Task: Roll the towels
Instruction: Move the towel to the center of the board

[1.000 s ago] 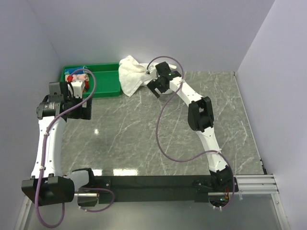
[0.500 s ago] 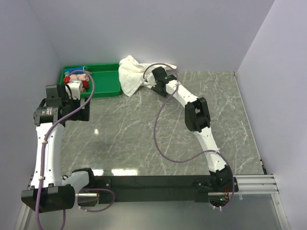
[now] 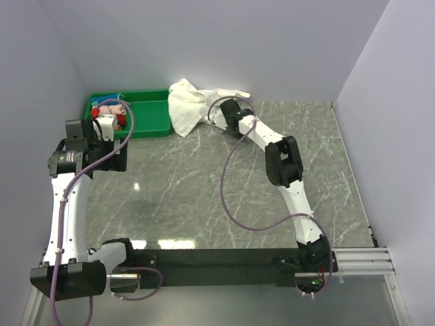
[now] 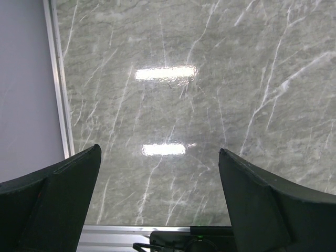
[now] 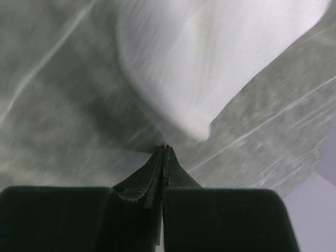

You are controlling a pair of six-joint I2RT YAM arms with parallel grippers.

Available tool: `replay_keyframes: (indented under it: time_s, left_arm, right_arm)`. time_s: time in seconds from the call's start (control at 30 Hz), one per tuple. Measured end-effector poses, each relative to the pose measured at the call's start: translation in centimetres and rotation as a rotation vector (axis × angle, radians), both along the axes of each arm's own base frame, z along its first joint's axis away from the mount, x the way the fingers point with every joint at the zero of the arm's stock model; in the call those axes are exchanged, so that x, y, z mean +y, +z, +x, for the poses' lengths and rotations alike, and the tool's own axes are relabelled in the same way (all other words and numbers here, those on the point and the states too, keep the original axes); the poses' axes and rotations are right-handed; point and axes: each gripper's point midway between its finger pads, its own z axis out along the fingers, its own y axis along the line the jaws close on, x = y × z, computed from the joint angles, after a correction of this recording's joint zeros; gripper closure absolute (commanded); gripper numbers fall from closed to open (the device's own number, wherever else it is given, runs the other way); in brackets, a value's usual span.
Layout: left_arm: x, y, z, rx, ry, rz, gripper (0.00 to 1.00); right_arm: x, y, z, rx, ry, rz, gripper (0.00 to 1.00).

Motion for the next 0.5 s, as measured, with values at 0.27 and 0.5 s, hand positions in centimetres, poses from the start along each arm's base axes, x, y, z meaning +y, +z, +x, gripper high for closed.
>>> replay_keyframes:
  time_s: [0.27, 0.5]
  left_arm:
    - [-0.9, -0.1, 0.1, -0.006, -0.047, -0.028, 0.00]
    - [-1.2, -0.1, 0.0, -0.004, -0.060, -0.043, 0.00]
  right_arm:
    - [-0.4, 1.5, -3.5, 0.109, -0.100, 0.093, 0.70]
    - [2.9, 7.8, -0.4, -0.041, -0.328, 0.510, 0.48]
